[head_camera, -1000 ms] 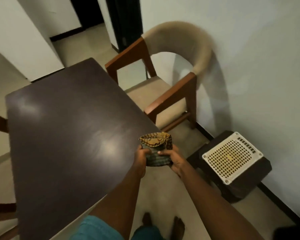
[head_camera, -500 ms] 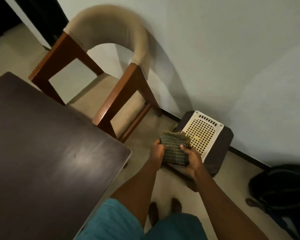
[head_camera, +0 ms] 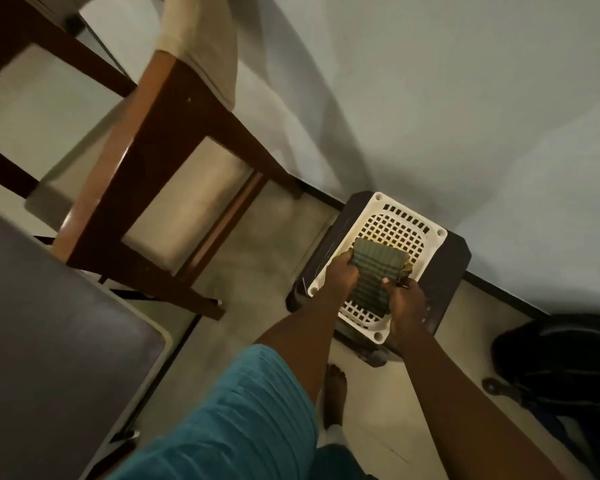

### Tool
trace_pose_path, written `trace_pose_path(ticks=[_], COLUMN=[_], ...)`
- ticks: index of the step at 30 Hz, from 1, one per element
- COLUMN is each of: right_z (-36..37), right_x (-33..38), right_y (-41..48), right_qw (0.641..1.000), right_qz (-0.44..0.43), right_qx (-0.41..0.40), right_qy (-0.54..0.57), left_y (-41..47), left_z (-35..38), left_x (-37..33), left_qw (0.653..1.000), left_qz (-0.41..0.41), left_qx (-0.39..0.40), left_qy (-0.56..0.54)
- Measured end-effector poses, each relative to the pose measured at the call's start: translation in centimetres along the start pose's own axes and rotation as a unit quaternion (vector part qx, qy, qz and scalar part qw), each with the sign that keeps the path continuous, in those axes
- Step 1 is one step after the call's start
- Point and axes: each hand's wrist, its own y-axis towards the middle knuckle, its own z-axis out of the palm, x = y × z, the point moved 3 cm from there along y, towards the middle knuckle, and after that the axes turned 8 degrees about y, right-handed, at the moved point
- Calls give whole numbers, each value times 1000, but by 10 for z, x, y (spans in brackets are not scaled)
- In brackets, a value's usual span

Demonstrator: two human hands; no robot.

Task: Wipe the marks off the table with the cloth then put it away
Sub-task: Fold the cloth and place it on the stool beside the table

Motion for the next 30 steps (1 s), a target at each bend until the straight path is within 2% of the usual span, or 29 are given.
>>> trace_pose_path(ticks=[4,10,14,23,30], right_z=[8,17,17,11,16], right_x=[1,-7,-9,-7,-8], right_y=[26,43,45,29,-1], right_qw=[998,990,983,967,955], right_qz=[-13,-23,-24,-26,-71], right_qx=[-24,-59,-61,-94,-106], right_qy=[-64,-127,-169,-236,-268], left_y=[21,39,39,18,-8], left_z=[10,20,22,10,10], left_x=[-3,1,12,22,28], left_qw=[1000,985,973,978,983], left_qz=[4,61,58,49,76], left_qx=[-4,-1,8,-25,-49], left_qy=[14,159,225,201,163])
